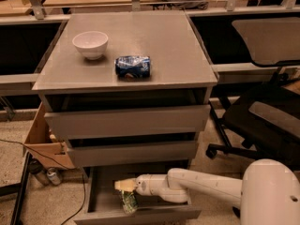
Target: Place green can into bottom drawer
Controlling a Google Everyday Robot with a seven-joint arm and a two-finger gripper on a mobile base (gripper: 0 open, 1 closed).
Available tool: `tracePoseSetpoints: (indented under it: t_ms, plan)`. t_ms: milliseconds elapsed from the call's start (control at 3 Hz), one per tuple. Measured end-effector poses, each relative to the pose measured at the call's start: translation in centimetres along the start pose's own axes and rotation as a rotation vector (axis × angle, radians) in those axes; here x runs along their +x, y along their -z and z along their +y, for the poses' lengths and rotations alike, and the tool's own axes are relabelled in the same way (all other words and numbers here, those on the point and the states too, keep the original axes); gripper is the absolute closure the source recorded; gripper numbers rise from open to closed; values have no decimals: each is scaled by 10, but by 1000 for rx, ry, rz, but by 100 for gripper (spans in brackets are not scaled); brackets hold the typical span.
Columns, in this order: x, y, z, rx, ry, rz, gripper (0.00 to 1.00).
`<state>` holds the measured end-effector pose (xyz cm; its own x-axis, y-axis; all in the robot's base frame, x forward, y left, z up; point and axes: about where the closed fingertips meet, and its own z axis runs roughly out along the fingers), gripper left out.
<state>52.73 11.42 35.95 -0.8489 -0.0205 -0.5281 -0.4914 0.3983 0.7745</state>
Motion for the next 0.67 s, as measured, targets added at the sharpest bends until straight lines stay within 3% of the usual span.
tracePoseSetpoints:
  t_ms: [667]
  plan:
    - [12,-23,-58,89,-206,-35,100]
